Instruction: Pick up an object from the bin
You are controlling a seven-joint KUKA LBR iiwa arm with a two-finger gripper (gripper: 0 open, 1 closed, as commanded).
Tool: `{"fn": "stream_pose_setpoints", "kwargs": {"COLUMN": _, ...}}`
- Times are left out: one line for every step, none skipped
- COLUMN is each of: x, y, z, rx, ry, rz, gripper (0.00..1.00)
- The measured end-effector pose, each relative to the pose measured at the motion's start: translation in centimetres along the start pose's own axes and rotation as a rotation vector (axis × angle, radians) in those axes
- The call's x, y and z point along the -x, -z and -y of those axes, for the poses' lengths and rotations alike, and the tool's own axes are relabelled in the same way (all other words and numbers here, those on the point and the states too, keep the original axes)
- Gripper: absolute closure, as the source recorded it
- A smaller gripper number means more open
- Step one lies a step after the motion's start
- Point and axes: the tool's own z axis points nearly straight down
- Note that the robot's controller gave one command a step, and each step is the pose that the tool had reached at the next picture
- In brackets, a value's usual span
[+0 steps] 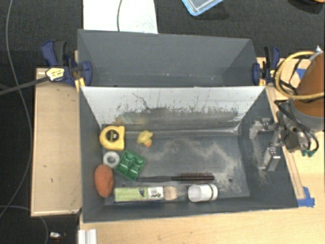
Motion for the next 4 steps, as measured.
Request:
{"fn": "stream_pose_setpoints", "kwargs": {"x": 0.2, "y": 0.4, "z": -0.1, "rx": -0.001, "ry": 0.005, "rz": 0.008, "gripper": 0.0}}
{"fn": "stream_pose_setpoints", "kwargs": {"x": -1.6, "y": -9.1, "z": -4.3, "rx": -0.002, "ry": 0.051, "rz": 0.012, "gripper": 0.0}}
{"fn": "stream_pose_setpoints", "kwargs": {"x": 1.2, "y": -6.5, "z": -11.9, "rx": -0.003, "ry": 0.123, "rz": 0.031, "gripper": 0.0}}
{"fn": "stream_pose_setpoints", "kwargs": {"x": -1.5, "y": -9.4, "z": -14.5, "rx": -0.003, "ry": 0.048, "rz": 0.003, "gripper": 0.0}}
